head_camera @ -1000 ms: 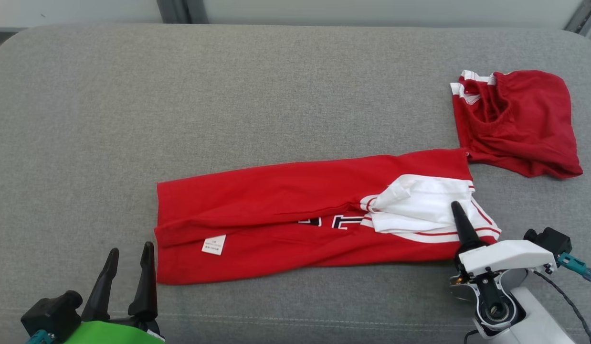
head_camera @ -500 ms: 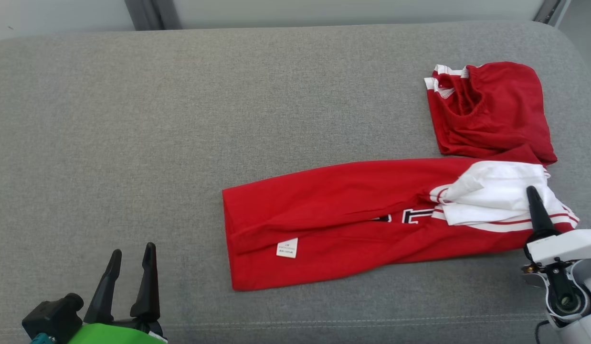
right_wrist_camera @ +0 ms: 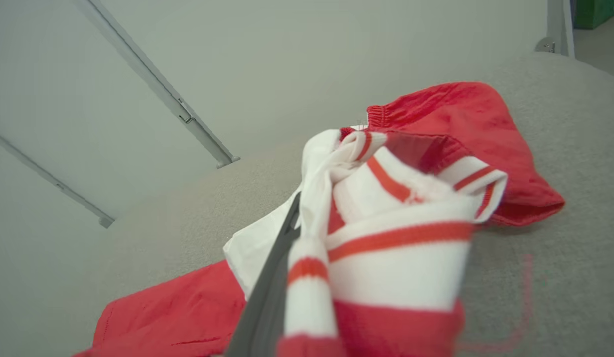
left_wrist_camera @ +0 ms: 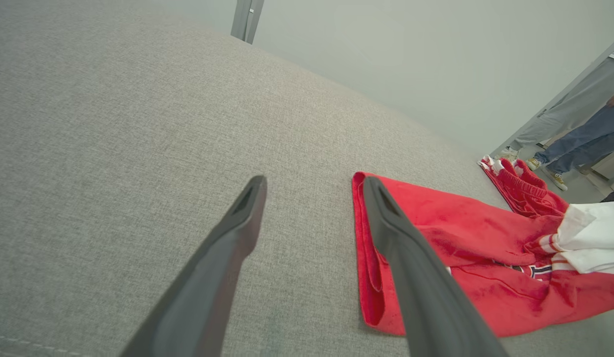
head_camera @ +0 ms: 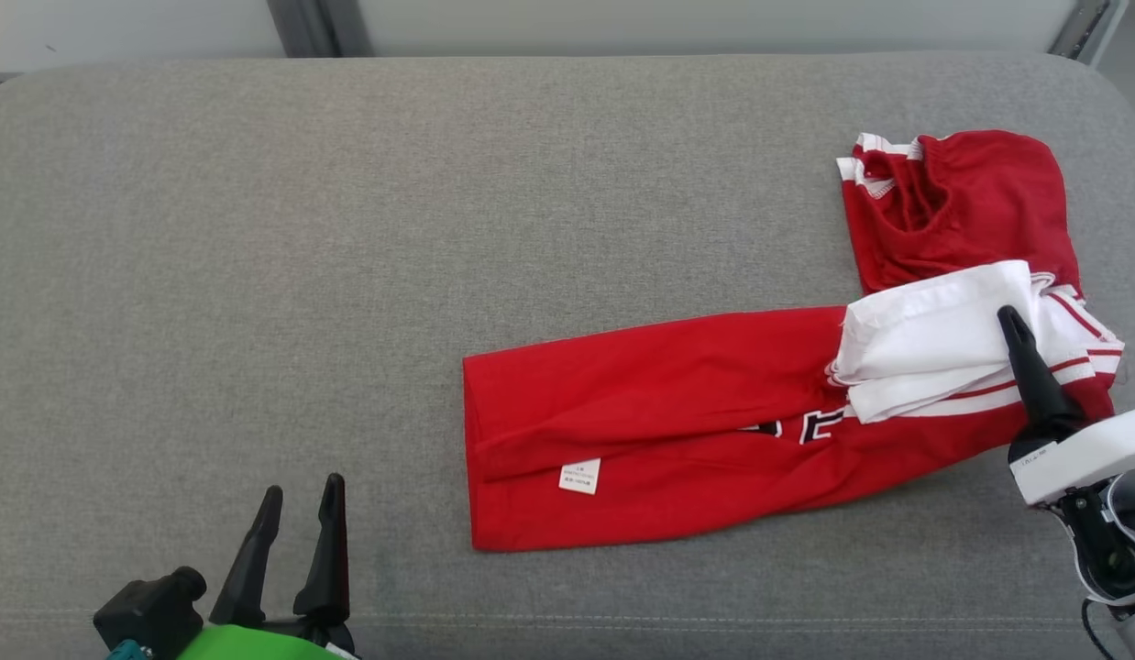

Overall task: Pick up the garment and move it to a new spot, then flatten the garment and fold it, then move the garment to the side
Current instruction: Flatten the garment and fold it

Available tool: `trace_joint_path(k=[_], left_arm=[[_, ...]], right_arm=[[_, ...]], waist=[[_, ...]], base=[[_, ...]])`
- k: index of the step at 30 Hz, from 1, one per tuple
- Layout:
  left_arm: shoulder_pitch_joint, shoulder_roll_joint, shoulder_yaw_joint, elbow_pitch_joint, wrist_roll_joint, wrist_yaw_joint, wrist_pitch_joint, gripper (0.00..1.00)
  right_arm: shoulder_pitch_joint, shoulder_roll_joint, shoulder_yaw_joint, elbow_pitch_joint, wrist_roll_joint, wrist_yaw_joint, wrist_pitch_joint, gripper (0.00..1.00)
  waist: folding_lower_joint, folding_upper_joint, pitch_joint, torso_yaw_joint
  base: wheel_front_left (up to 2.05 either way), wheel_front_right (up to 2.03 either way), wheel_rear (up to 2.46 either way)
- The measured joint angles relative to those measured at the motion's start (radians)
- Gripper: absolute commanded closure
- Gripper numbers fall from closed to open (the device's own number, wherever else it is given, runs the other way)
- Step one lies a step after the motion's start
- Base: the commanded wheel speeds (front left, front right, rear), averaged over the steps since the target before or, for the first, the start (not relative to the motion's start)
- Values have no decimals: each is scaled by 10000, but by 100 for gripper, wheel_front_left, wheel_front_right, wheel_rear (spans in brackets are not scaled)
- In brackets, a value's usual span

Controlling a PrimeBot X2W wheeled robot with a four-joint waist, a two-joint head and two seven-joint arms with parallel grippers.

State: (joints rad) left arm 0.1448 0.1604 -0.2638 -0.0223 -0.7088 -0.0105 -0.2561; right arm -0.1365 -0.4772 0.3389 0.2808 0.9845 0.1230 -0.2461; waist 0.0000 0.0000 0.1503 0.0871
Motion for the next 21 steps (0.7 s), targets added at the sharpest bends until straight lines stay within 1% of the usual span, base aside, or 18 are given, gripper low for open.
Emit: trace_joint_path(k=[4, 7, 10, 16, 19, 21], left_arm=[[-43, -242, -113, 171, 0, -167, 0, 0], [-140, -437, -190, 334, -4, -272, 0, 0], [-231, -602, -284, 495, -4, -387, 0, 0], [-239, -769, -326, 779, -4, -512, 0, 0], [-246, -813, -364, 861, -4, -600, 0, 0], [-261, -832, -407, 940, -4, -604, 0, 0]], right_arm=[[-108, -665, 692, -556, -1149, 0, 65, 100], [-287, -957, 1287, -1022, -1793, 0, 502, 100], [-369, -1032, 1793, -1427, -2121, 2, 1003, 100], [-392, -972, 2219, -1831, -2130, -42, 1858, 100], [-392, -878, 2328, -1845, -2132, -328, 2196, 100], [-390, -775, 2548, -1858, -2155, -431, 2445, 100]], waist=[[0, 0, -56, 272], [1, 0, -111, 522], [1, 0, -185, 805], [0, 0, -353, 1470], [1, 0, -432, 1835], [1, 0, -482, 2089]], base=[[0, 0, 0], [0, 0, 0], [0, 0, 0], [0, 0, 0], [0, 0, 0], [0, 0, 0]])
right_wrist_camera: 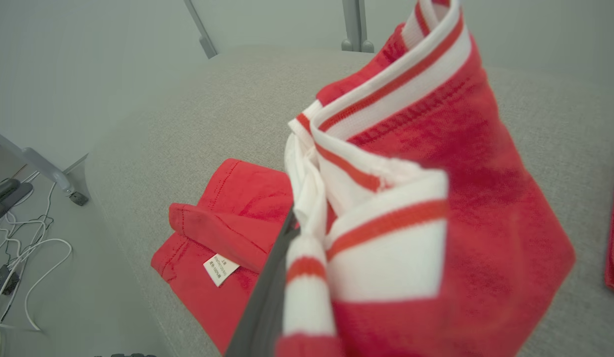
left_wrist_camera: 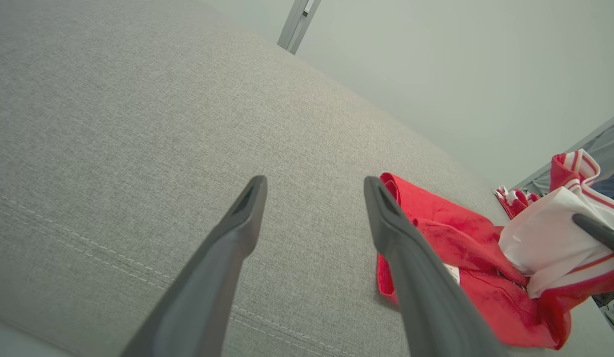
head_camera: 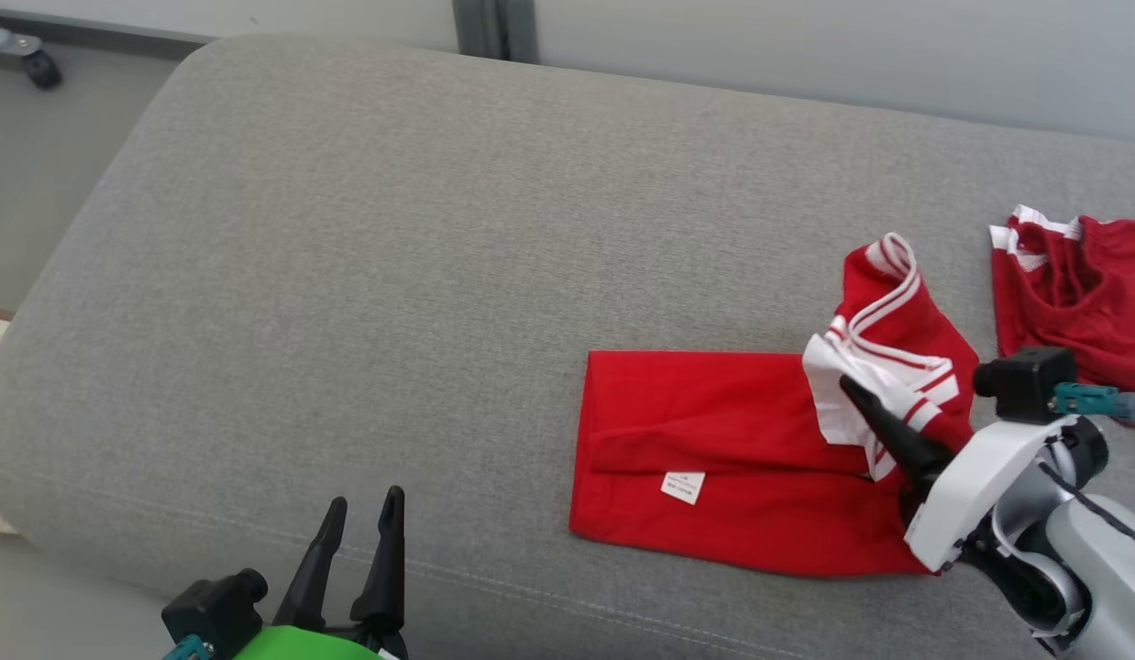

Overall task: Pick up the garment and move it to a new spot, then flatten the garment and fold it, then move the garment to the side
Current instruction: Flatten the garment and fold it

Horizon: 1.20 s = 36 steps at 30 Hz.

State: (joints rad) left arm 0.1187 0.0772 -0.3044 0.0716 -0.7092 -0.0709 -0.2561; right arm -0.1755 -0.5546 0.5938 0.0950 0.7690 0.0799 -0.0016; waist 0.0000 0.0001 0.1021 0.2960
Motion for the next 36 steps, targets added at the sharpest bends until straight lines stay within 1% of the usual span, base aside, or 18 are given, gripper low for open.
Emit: trace_joint_path(k=[2, 7, 8, 10, 15, 17, 19, 20, 21, 22, 23, 29, 36], left_arm=[[-10, -17, -36, 63, 0, -12, 0, 0], [-19, -48, -63, 151, -2, -96, 0, 0], [-26, -54, -63, 157, 0, -96, 0, 0], [-73, -67, -54, 169, -2, -176, 0, 0], [-357, -144, 77, 176, -4, -213, 0, 0], [-362, -182, 171, 184, -40, -217, 0, 0], [-362, -194, 221, 217, -46, -228, 0, 0], [-362, -198, 240, 224, -46, -230, 0, 0], [-362, -203, 251, 236, -46, -242, 0, 0], [-362, -211, 263, 251, -46, -274, 0, 0], [-362, -222, 276, 268, -46, -291, 0, 0], [-392, -238, 313, 326, -59, -309, 0, 0], [-466, -249, 439, 387, -59, -343, 0, 0]], right_arm=[[5, 205, 240, -31, -29, -61, 268, 100], [-3, 698, 759, -96, -341, -387, 782, 100], [-4, 800, 830, -100, -341, -395, 880, 100], [-9, 1014, 938, -100, -341, -558, 997, 100], [-24, 1214, 1068, -31, -357, -729, 1246, 100], [-65, 1260, 1116, 33, -399, -732, 1321, 100], [-109, 1348, 1164, 113, -399, -786, 1350, 86], [-119, 1381, 1175, 132, -422, -821, 1350, 74], [-128, 1394, 1181, 153, -458, -828, 1350, 60], [-149, 1404, 1185, 171, -493, -834, 1350, 11], [-186, 1421, 1187, 186, -502, -890, 1350, 0], [-264, 1597, 1321, 290, -662, -997, 1350, 0], [-407, 2105, 1511, 401, -746, -991, 1331, 0]], waist=[[0, 0, -46, 254], [0, 0, -123, 851], [0, 0, -127, 955], [0, 0, -120, 1149], [0, -1, -39, 1527], [0, 0, 11, 1621], [0, 0, 49, 1675], [0, 0, 59, 1688], [0, 0, 64, 1694], [0, 0, 64, 1695], [0, -1, 65, 1694], [0, 0, 96, 1693], [0, 0, 62, 1659]], base=[[0, 0, 0], [0, 0, 0], [0, 0, 0], [0, 0, 0], [0, 0, 0], [0, 0, 0], [0, 0, 0], [0, 0, 0], [0, 0, 0], [0, 0, 0], [0, 0, 0], [0, 0, 0], [0, 0, 0]])
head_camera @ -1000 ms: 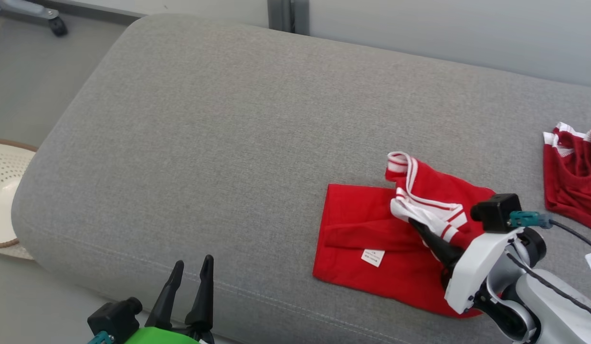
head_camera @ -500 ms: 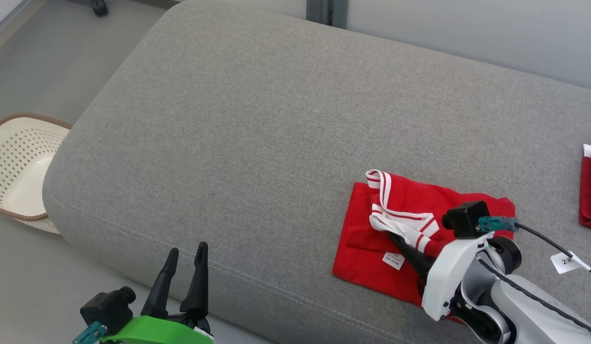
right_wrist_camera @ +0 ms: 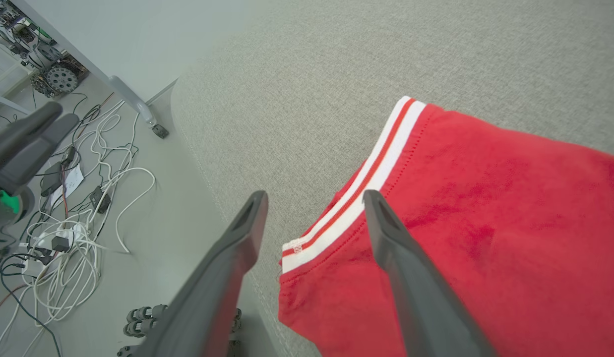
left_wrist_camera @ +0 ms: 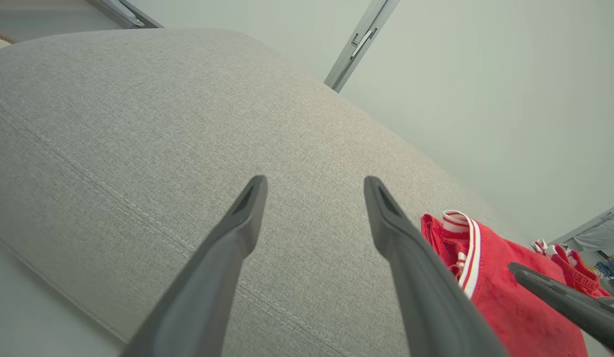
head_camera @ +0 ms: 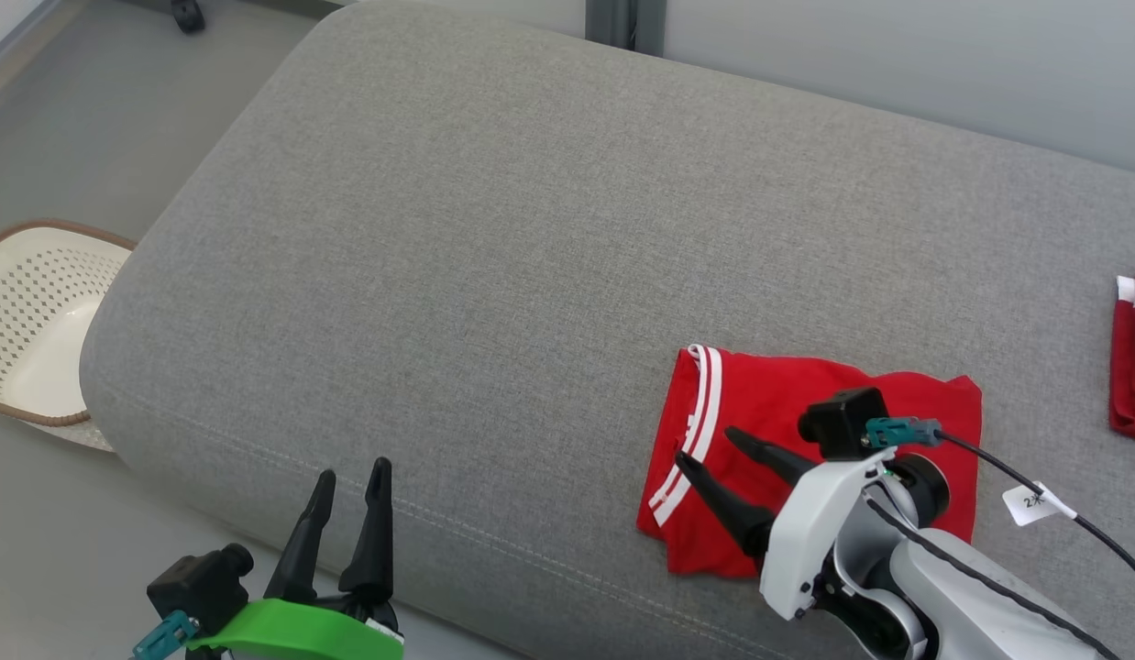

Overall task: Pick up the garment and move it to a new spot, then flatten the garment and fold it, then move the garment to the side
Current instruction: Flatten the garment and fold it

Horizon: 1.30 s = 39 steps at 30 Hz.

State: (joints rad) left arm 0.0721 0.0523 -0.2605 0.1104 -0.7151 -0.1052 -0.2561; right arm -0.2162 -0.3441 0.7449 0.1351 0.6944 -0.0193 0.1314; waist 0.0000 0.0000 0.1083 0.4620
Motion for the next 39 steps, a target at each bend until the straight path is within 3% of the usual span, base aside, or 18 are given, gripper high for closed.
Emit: trace_joint_path(k=[9, 17, 23, 30, 39], left_arm=[[-109, -17, 40, 15, 0, -77, 0, 0], [-118, -21, 337, 44, 88, -88, 0, 0], [-113, 86, 420, 125, 520, -90, 0, 0], [114, 416, 380, 380, 650, -92, 0, 0], [501, 487, 951, 134, 913, -90, 0, 0]], right_arm=[[-75, 817, 8, 546, 192, -12, -234, 0], [-560, 1269, -117, 802, 117, 67, -1072, 0], [-553, 1076, -449, 650, -136, 63, -1937, 0], [208, 382, -961, 462, -696, -606, -2744, 0], [999, -159, -1340, 410, -1039, -859, -3382, 0]], waist=[[0, 0, 70, -49], [0, 0, -23, -492], [0, 0, -304, -1080], [0, 0, -842, -2060], [0, 0, -1226, -3341]], base=[[0, 0, 0], [0, 0, 0], [0, 0, 0], [0, 0, 0], [0, 0, 0]])
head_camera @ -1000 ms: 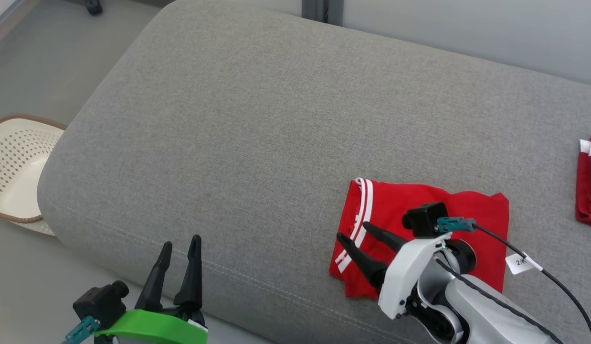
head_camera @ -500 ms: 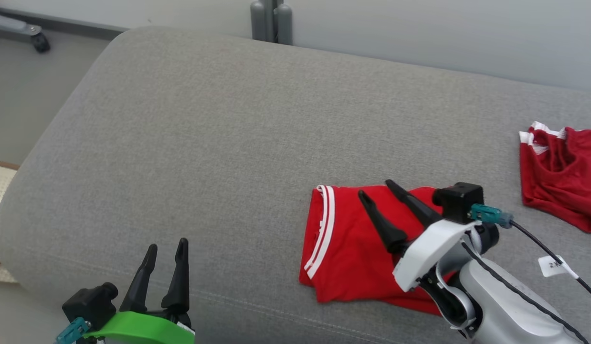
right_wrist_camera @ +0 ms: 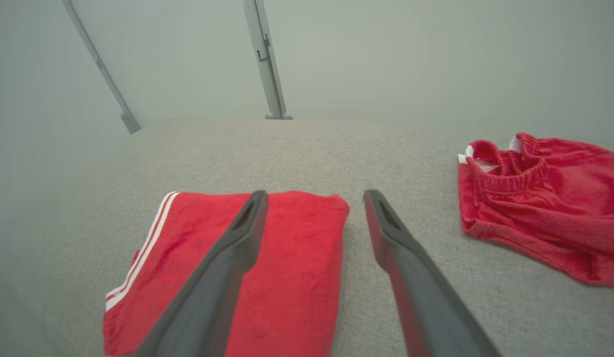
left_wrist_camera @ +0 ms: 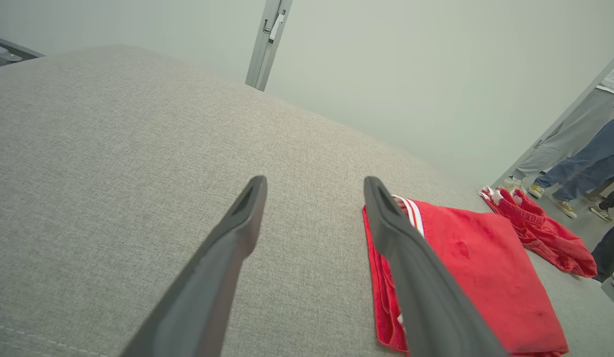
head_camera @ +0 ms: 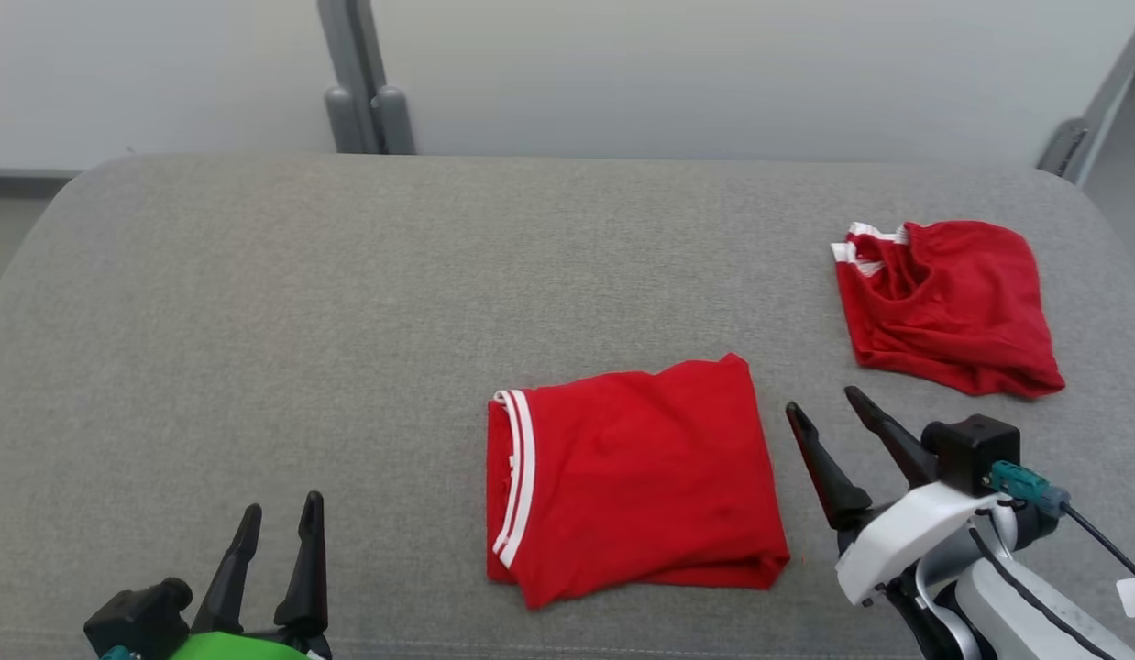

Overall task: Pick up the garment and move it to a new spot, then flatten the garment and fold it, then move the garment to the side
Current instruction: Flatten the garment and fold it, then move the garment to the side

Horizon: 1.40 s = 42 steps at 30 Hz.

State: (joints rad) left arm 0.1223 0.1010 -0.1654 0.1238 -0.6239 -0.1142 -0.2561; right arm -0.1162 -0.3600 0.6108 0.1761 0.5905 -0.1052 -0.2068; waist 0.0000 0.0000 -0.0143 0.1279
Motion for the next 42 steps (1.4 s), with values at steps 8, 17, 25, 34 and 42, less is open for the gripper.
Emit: trace_joint_path(k=[8, 17, 25, 34, 42], left_arm=[[311, 92, 50, -35, 420, 13, 0, 0], [517, 71, 167, -96, 744, 31, 0, 0], [623, 0, 61, -201, 792, 31, 0, 0], [618, -130, -219, -357, 817, 29, 0, 0], [368, -136, -407, -378, 828, 12, 0, 0]], right_arm=[[912, -495, -1014, 142, -343, -188, -316, 0], [1915, -370, -2127, 330, -291, -198, -397, 0], [2113, 58, -2746, 196, 372, -198, -405, 0], [1833, 825, -2491, 470, 2470, 1145, 291, 0], [723, 554, -2330, 1208, 3085, 1787, 1661, 0]], waist=[[0, 0, -188, -1010], [0, 0, -340, -1314], [0, 0, -249, -1187], [0, 0, 185, -876], [0, 0, 710, -403]], base=[[0, 0, 0], [0, 0, 0], [0, 0, 0], [0, 0, 0], [0, 0, 0]])
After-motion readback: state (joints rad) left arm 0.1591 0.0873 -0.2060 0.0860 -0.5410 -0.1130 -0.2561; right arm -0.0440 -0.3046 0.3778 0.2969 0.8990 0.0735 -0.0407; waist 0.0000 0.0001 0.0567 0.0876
